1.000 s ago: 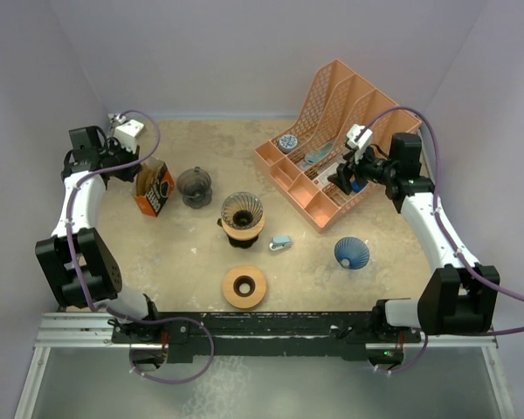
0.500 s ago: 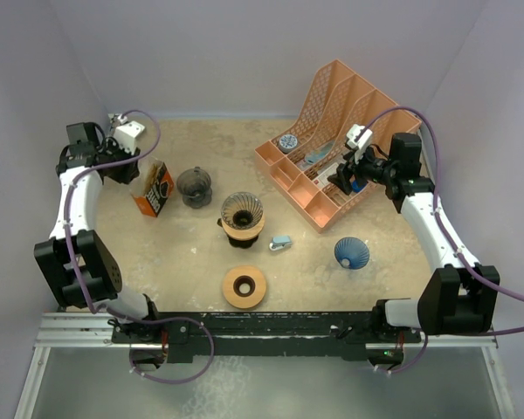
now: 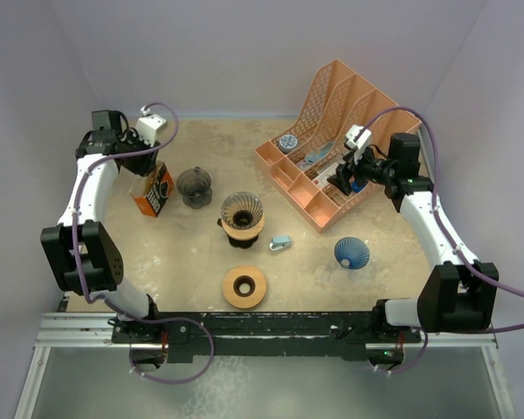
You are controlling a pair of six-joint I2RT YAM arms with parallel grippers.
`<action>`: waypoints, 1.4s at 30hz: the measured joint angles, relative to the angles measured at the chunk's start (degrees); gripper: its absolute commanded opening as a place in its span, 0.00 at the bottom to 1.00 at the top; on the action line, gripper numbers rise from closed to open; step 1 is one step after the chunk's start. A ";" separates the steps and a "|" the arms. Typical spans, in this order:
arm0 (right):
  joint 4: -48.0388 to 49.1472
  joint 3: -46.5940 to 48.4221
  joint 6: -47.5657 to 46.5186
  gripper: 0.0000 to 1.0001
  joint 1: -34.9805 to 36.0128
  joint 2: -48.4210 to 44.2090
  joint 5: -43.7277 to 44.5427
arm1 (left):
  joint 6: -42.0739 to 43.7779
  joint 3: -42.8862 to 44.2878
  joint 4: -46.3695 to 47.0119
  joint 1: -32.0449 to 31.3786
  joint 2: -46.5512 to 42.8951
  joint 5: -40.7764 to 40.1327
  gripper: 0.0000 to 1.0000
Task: Place the coffee filter in the dripper
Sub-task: Pick up the coffee filter from the coffee filter holder.
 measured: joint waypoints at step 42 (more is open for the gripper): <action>-0.02 0.00 0.04 0.83 0.00 -0.22 -0.17 | 0.81 10.36 -12.61 -1.84 -1.53 -8.11 0.00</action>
